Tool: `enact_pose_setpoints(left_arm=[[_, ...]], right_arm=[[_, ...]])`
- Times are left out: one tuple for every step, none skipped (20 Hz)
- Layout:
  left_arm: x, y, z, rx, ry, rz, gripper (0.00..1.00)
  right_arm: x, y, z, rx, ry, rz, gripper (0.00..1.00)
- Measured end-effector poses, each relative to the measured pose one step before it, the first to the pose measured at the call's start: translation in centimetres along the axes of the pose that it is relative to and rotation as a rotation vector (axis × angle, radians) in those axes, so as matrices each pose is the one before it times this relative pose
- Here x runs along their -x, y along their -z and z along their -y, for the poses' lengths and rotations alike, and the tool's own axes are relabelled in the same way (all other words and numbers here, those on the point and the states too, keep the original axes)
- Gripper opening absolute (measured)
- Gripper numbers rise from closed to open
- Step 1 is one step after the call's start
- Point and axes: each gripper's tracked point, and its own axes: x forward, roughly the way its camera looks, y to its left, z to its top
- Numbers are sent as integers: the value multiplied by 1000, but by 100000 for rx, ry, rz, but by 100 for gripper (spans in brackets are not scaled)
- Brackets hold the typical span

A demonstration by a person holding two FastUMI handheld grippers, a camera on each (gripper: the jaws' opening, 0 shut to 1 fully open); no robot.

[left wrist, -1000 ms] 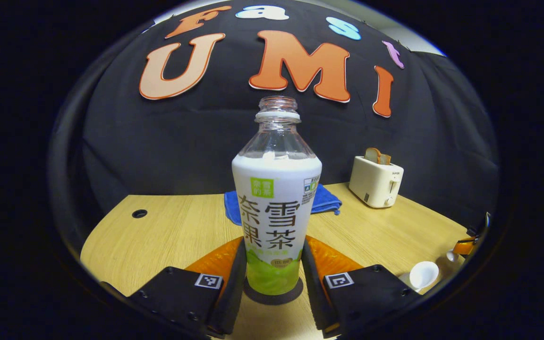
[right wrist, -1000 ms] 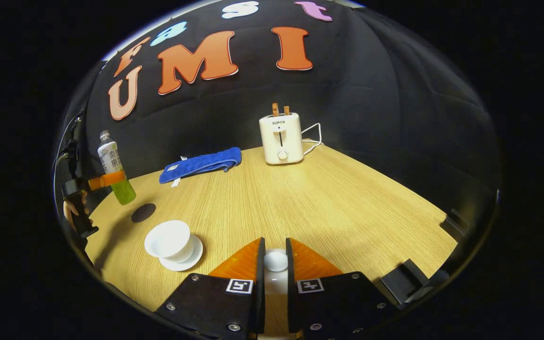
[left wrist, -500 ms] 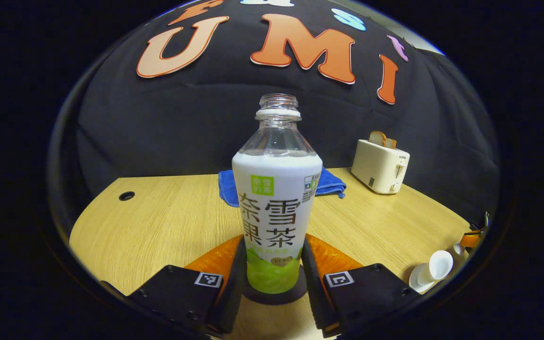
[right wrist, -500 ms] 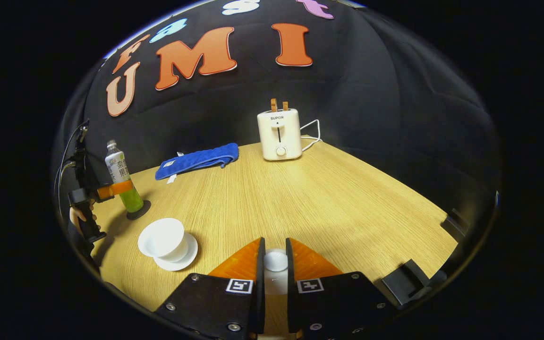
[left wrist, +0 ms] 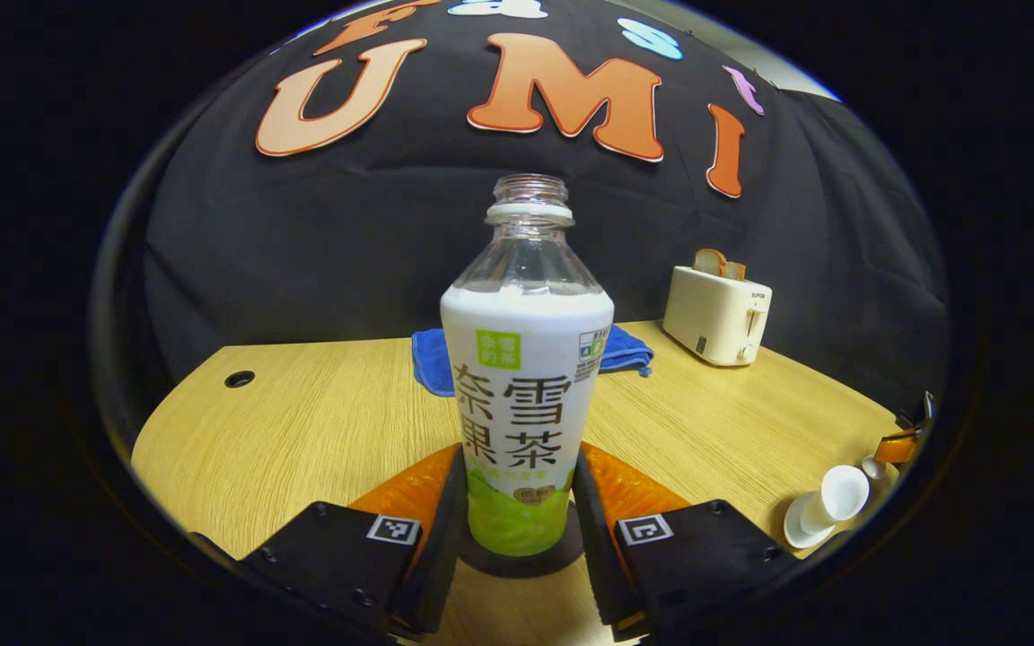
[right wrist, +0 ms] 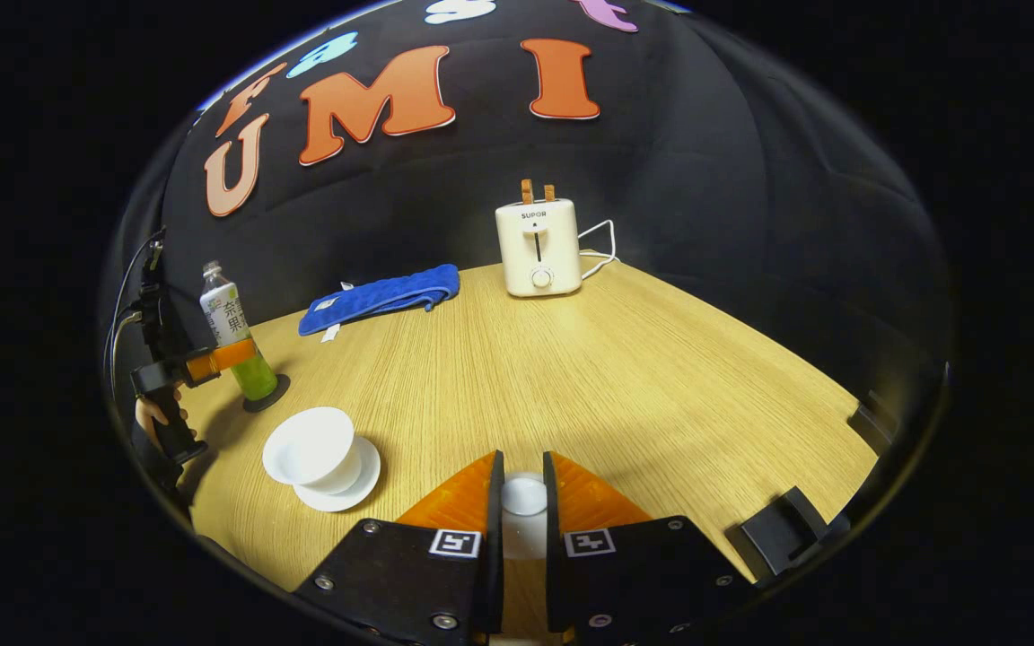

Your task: Open the teacup lid with one hand, grasp the water bottle and pour water into the teacup with the other hand; after pouring, place the water bottle on the coaster and then close the teacup lid.

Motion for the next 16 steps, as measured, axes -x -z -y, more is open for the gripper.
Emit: enact_pose_setpoints(left_arm=[[-100, 27, 82, 486, 98, 224, 65], [70, -58, 62, 196, 88, 305, 66], [-90, 91, 39, 186, 378, 89, 67], [51, -68, -29, -197, -82, 434, 68], [-86, -55, 10, 145, 164, 399, 68], [-69, 49, 20, 45, 21, -205, 68], [34, -101, -19, -12, -82, 481, 70], [-111, 24, 57, 135, 7, 139, 70], [107, 194, 59, 564, 233, -694, 71], [68, 128, 170, 358, 491, -318, 72], [-61, 54, -27, 323, -283, -411, 77], [155, -21, 82, 317, 86, -127, 80], [-21, 76, 28, 248, -59, 21, 85], [9, -9, 21, 118, -317, 13, 85], [5, -4, -250, -56, -1190, 182, 89], [45, -21, -171, 147, -1235, 178, 90]], right_arm=[[-9, 0, -64, -74, 86, 38, 20], [89, -42, 221, 17, 112, -6, 19], [10, -25, -57, -39, 17, -17, 19], [82, 79, -9, -66, -107, -3, 19], [-1, -15, -181, -167, -373, 43, 19], [-39, 79, -88, -153, -229, -62, 20], [-7, -16, -135, 177, 25, 57, 19], [7, -36, 93, 245, -18, -43, 19], [102, 4, -101, -4, -178, 10, 20], [46, -46, -50, 11, -57, 179, 20], [34, -69, -5, 61, 132, 76, 19], [128, 22, 143, 56, 37, 187, 19], [5, -137, -16, -33, 160, 131, 19], [58, -156, -42, 75, 65, 361, 19], [56, -220, -63, 154, 200, 565, 20], [1, -238, -31, 158, -77, 659, 20]])
